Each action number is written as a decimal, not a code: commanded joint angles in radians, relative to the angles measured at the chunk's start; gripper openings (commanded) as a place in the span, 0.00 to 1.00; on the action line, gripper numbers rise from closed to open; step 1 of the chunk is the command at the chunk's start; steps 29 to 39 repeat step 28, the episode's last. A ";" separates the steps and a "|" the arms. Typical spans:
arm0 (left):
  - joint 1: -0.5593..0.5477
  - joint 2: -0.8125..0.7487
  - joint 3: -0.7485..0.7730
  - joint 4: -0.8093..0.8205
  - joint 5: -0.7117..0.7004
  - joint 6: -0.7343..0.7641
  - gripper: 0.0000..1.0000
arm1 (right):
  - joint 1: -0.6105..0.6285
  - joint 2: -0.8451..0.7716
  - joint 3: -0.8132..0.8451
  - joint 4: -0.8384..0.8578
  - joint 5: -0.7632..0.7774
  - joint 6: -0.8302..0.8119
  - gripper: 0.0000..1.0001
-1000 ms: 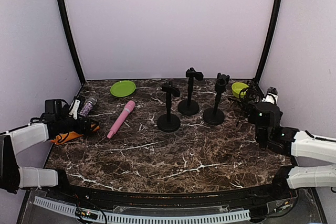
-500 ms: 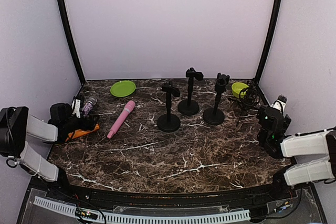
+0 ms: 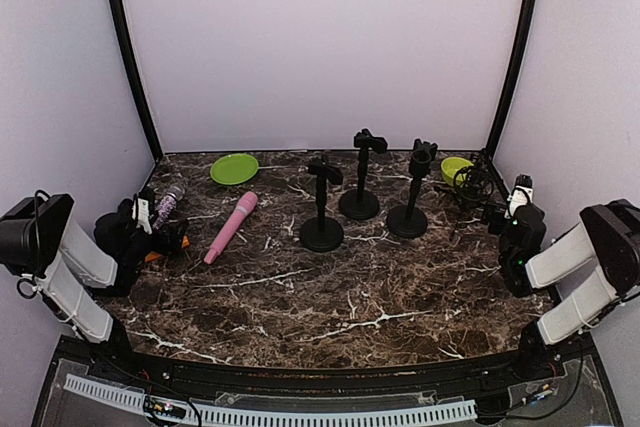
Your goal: Remove the microphone from the stand
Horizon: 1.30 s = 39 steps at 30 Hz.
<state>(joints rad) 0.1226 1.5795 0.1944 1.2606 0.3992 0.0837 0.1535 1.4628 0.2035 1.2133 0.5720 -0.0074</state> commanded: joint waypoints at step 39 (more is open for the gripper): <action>-0.038 -0.008 0.051 0.047 -0.072 0.017 0.99 | -0.130 0.042 0.140 -0.164 -0.272 0.071 1.00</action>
